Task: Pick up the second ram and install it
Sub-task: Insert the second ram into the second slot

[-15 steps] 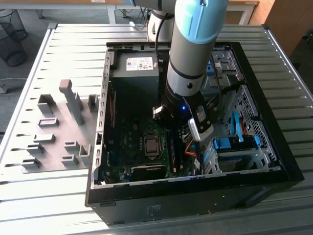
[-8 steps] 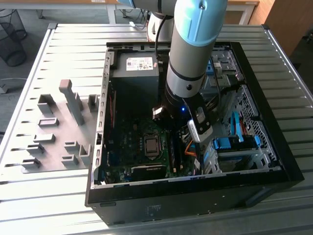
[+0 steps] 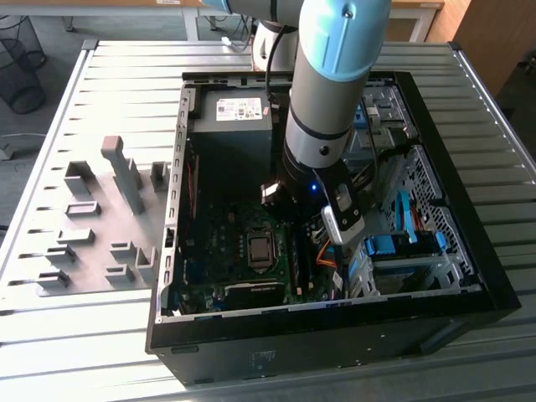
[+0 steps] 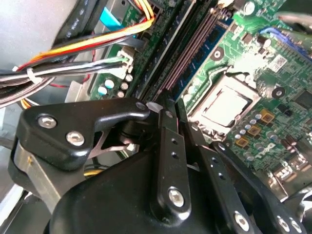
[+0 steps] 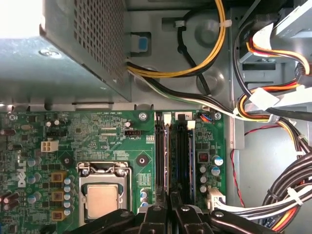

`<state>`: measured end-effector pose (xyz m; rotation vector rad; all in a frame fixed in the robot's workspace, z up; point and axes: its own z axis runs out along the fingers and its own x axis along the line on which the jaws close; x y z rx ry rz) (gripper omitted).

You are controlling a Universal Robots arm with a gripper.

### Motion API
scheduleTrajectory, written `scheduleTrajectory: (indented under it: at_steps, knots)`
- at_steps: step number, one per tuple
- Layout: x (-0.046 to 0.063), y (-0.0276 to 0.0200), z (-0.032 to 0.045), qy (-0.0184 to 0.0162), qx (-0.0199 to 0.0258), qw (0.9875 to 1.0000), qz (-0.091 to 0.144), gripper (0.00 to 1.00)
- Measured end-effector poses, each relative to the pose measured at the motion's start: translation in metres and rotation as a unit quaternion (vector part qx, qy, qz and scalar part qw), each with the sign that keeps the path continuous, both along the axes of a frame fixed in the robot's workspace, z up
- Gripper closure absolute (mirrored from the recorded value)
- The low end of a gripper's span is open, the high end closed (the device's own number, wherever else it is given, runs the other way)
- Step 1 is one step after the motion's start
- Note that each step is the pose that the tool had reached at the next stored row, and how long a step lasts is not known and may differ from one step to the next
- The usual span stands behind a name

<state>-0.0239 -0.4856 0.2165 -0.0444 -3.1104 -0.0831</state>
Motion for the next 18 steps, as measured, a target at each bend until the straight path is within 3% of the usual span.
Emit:
scheduleTrajectory:
  at_steps: [5, 18]
  knots:
    - [-0.0001, -0.0036, 0.0002, 0.0001, 0.0013, 1.0, 0.0, 0.86]
    - [0.0002, -0.004, 0.0001, 0.0001, 0.0013, 1.0, 0.0, 0.86]
